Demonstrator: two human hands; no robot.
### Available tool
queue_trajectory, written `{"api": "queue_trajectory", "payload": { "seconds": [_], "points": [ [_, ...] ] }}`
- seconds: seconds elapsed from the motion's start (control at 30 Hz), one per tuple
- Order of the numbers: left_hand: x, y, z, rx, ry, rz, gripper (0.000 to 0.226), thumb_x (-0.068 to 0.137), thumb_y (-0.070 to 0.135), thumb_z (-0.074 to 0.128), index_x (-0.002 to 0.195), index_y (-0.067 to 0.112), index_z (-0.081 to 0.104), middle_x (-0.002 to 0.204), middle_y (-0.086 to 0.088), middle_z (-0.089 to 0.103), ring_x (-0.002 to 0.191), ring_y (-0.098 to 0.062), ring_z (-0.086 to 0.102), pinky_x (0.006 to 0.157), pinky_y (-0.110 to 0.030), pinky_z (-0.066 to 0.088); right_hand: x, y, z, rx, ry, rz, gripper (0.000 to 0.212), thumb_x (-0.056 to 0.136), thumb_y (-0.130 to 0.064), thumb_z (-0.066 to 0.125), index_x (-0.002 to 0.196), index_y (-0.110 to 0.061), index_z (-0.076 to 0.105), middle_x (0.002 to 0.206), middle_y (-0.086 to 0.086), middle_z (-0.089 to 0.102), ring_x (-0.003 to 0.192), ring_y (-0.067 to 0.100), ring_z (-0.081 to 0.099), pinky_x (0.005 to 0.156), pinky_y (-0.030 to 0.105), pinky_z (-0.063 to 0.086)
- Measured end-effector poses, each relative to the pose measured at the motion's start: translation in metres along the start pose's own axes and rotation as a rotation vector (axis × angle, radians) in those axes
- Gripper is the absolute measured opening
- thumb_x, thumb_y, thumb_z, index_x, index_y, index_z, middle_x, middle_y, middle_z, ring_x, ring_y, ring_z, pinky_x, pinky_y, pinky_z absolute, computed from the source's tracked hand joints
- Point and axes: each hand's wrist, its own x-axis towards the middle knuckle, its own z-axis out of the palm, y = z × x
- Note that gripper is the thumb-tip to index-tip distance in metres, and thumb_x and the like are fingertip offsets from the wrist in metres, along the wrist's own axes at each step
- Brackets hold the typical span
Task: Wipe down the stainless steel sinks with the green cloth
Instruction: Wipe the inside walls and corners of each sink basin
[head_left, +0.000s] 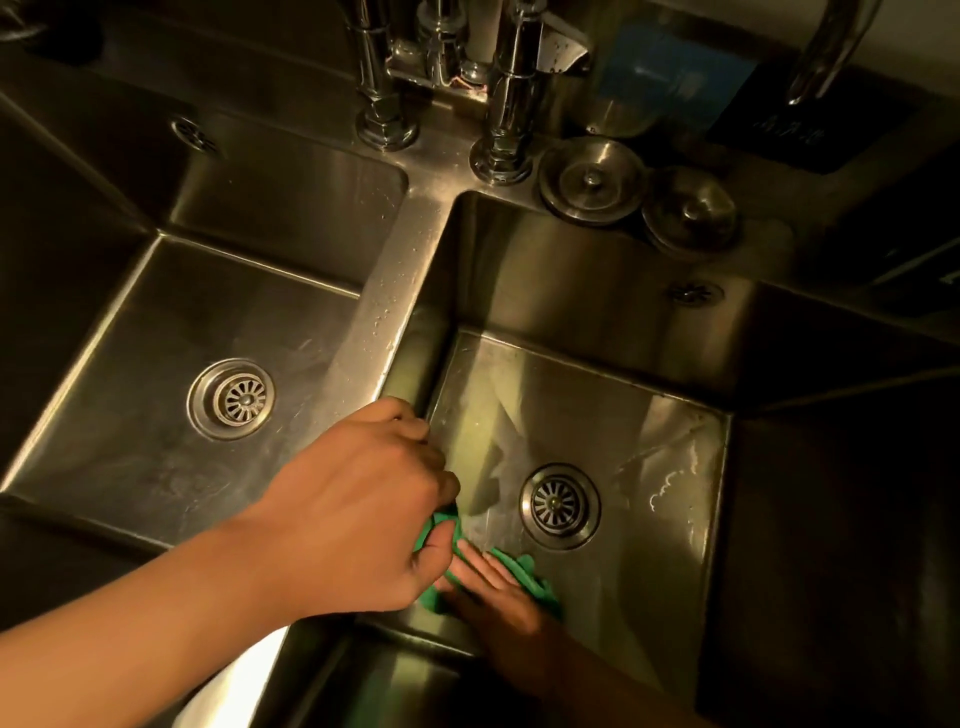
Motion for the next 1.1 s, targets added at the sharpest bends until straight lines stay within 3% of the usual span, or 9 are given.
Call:
{"api": "queue_trajectory", "payload": {
  "seconds": [0.07, 0.1, 0.23, 0.3, 0.5, 0.7, 0.83, 1.0, 1.1],
  "points": [
    [0.000, 0.000, 0.001, 0.012, -0.006, 0.000, 0.030, 0.083, 0.051, 0.055, 0.064, 0.027, 0.059, 0.063, 0.005, 0.057, 0.071, -0.023, 0.055, 0.089, -0.037, 0.046, -0.026, 0.001, 0.000, -0.050, -0.085, -0.076, 0.057, 0.109, -0.019, 0.029, 0.162, -0.033, 0.011, 0.170, -0.009, 0.006, 0.157, 0.018, 0.004, 0.124, 0.050, 0.011],
    [0.000, 0.000, 0.001, 0.022, -0.009, -0.001, 0.031, 0.083, 0.051, 0.055, 0.064, 0.027, 0.059, 0.063, 0.004, 0.057, 0.070, -0.023, 0.055, 0.089, -0.037, 0.046, -0.037, 0.005, -0.002, -0.050, -0.131, -0.095, 0.060, 0.107, -0.021, 0.032, 0.162, -0.034, 0.010, 0.170, -0.011, 0.002, 0.157, 0.015, -0.001, 0.124, 0.052, 0.009],
    [-0.001, 0.001, 0.001, 0.031, -0.021, -0.016, 0.033, 0.084, 0.051, 0.055, 0.065, 0.026, 0.065, 0.063, 0.006, 0.060, 0.071, -0.022, 0.057, 0.090, -0.039, 0.048, -0.062, 0.035, -0.033, -0.168, -0.152, -0.098, 0.069, 0.101, -0.023, 0.053, 0.161, -0.028, 0.019, 0.169, -0.001, 0.017, 0.154, 0.023, 0.021, 0.118, 0.044, 0.036],
    [-0.001, 0.000, 0.000, 0.031, -0.030, -0.019, 0.035, 0.086, 0.052, 0.051, 0.070, 0.028, 0.071, 0.066, 0.007, 0.064, 0.074, -0.021, 0.061, 0.093, -0.039, 0.045, -0.077, 0.056, -0.048, -0.212, -0.191, -0.067, 0.070, 0.100, -0.014, 0.051, 0.161, -0.025, 0.019, 0.169, 0.001, 0.011, 0.155, 0.028, 0.016, 0.121, 0.046, 0.031],
    [-0.003, 0.000, 0.005, 0.040, -0.016, -0.026, 0.038, 0.089, 0.053, 0.049, 0.074, 0.029, 0.074, 0.066, 0.008, 0.067, 0.076, -0.021, 0.064, 0.095, -0.037, 0.041, -0.111, 0.096, -0.078, -0.139, -0.063, 0.453, 0.089, 0.081, 0.009, 0.044, 0.161, -0.020, 0.020, 0.170, 0.009, 0.009, 0.155, 0.036, 0.014, 0.117, 0.058, 0.031],
    [-0.001, 0.002, 0.001, 0.009, 0.015, -0.026, 0.033, 0.088, 0.048, 0.052, 0.070, 0.028, 0.072, 0.064, 0.008, 0.065, 0.072, -0.021, 0.062, 0.092, -0.038, 0.043, -0.079, 0.113, -0.093, -0.090, 0.081, 0.675, 0.086, 0.079, 0.018, 0.050, 0.158, -0.008, 0.028, 0.167, 0.019, 0.015, 0.152, 0.044, 0.018, 0.117, 0.060, 0.028],
    [-0.001, 0.002, 0.001, -0.007, 0.024, -0.035, 0.029, 0.086, 0.046, 0.055, 0.073, 0.028, 0.074, 0.068, 0.008, 0.068, 0.074, -0.023, 0.064, 0.091, -0.037, 0.043, -0.031, 0.144, -0.114, -0.009, 0.386, 0.963, 0.070, 0.095, -0.001, 0.055, 0.158, -0.001, 0.025, 0.163, 0.026, 0.019, 0.149, 0.045, 0.023, 0.121, 0.057, 0.025],
    [0.000, 0.003, -0.001, -0.018, 0.000, -0.047, 0.028, 0.085, 0.046, 0.058, 0.069, 0.027, 0.072, 0.064, 0.009, 0.064, 0.069, -0.021, 0.060, 0.089, -0.037, 0.046, 0.030, 0.149, -0.119, -0.053, 0.376, 1.116, 0.069, 0.098, -0.019, 0.046, 0.159, -0.005, 0.020, 0.167, 0.020, 0.013, 0.153, 0.039, 0.015, 0.123, 0.052, 0.018],
    [0.000, 0.004, -0.001, -0.017, -0.006, -0.048, 0.028, 0.086, 0.046, 0.058, 0.071, 0.028, 0.073, 0.065, 0.009, 0.066, 0.070, -0.020, 0.060, 0.089, -0.037, 0.046, 0.052, 0.136, -0.116, -0.118, 0.274, 1.072, 0.076, 0.093, -0.025, 0.041, 0.160, -0.005, 0.013, 0.167, 0.022, 0.009, 0.153, 0.040, 0.012, 0.120, 0.051, 0.022]
  ]
}}
